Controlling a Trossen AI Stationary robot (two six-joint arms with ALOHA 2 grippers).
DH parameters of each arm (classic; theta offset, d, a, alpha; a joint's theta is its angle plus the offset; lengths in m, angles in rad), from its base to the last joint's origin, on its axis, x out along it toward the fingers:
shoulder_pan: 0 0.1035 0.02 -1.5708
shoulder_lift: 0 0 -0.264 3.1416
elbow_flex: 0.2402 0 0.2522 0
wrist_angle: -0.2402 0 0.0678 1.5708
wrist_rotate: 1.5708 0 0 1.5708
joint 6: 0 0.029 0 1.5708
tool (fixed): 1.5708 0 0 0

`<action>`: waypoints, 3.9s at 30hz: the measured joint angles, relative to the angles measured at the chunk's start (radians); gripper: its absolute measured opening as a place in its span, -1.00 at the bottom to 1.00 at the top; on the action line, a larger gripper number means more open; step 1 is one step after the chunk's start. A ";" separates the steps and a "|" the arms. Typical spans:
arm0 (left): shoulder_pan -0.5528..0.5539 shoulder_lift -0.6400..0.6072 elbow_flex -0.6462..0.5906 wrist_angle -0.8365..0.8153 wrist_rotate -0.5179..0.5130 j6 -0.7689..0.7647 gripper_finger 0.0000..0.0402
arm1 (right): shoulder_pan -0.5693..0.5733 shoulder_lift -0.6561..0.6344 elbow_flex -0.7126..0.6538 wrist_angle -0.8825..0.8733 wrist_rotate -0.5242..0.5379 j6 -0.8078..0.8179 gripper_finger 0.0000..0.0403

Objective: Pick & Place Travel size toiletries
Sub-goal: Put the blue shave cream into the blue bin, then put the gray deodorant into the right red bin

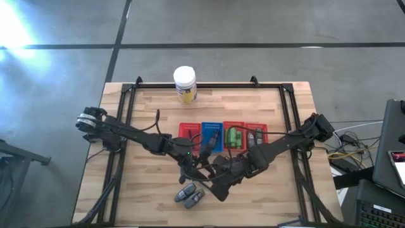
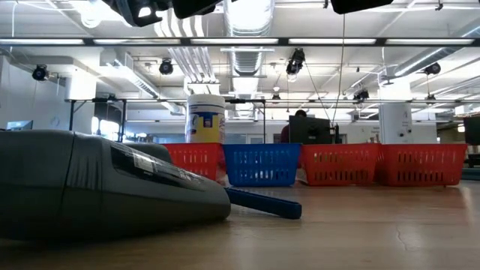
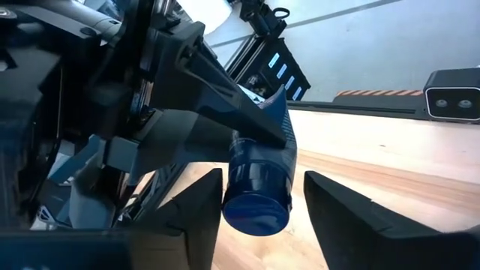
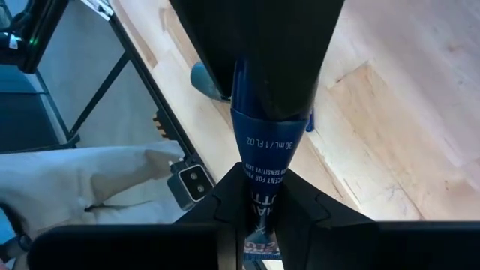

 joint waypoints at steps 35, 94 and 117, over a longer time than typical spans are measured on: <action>0.007 -0.007 -0.025 -0.097 -0.257 -0.140 -0.31 | 0.068 -0.002 0.208 -0.306 0.341 0.089 0.21; 0.311 0.025 0.000 -0.416 -0.563 0.153 0.03 | 0.194 -0.004 0.238 -0.740 0.578 0.566 0.11; 0.196 -0.381 -0.048 -0.896 -0.421 -0.681 0.05 | 0.156 -0.003 0.219 -0.738 0.540 0.595 0.22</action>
